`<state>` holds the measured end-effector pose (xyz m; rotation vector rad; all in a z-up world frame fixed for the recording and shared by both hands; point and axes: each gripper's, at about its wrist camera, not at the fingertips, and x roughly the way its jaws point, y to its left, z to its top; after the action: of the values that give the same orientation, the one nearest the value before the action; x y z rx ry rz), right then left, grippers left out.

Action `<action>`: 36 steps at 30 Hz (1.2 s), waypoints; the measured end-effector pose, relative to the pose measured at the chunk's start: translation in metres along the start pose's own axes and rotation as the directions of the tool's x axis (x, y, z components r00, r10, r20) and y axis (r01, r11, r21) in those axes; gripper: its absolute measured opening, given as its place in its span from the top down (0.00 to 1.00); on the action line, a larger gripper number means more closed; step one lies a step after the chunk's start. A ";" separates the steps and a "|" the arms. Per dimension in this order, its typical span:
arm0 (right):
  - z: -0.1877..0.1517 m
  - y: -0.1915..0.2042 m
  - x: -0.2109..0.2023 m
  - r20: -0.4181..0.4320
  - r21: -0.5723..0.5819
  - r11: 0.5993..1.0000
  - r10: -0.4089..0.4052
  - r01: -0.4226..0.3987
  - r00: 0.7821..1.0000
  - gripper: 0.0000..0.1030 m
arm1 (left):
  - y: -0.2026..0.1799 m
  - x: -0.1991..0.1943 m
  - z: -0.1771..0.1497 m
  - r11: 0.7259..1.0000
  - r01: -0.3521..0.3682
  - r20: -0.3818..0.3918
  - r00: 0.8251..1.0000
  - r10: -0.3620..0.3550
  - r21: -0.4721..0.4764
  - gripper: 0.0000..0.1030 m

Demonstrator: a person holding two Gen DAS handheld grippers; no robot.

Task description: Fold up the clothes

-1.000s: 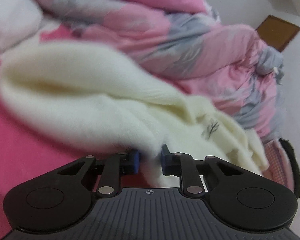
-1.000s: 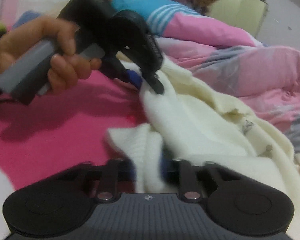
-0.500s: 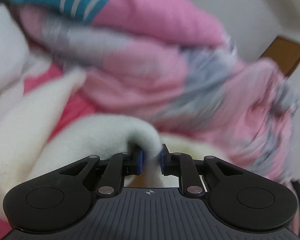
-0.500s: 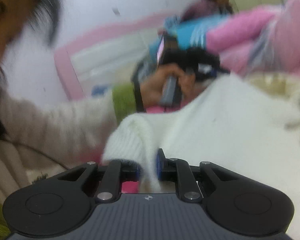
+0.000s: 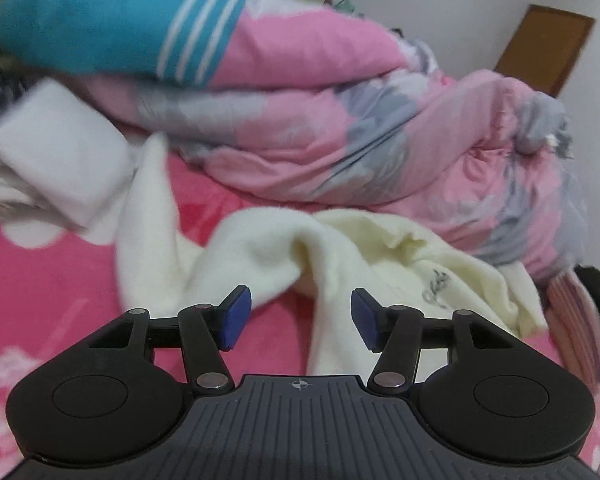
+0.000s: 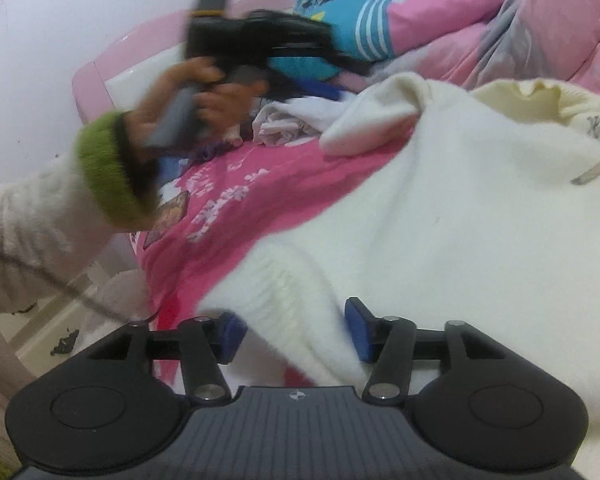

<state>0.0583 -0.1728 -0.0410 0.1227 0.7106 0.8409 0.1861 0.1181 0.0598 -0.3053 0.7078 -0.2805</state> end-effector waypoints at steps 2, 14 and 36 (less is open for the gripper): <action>-0.008 0.009 -0.012 0.020 0.022 1.000 0.004 -0.005 1.000 0.41 | -0.004 -0.041 0.001 0.999 -0.017 0.046 0.999 0.015 0.037 0.46; -0.064 0.016 -0.093 0.144 0.276 0.961 -0.024 -0.017 0.989 0.39 | -0.016 -0.066 -0.120 0.997 0.076 -0.140 0.987 -0.077 -0.011 0.32; -0.106 -0.074 -0.188 0.112 0.656 0.649 -0.589 0.386 0.800 0.90 | -0.051 -0.054 -0.205 0.993 0.111 -0.073 0.992 -0.108 0.042 0.89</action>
<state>-0.0449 -0.3757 -0.0503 0.6086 0.6374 0.0173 0.0015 0.0538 -0.0375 -0.2918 0.7541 -0.4130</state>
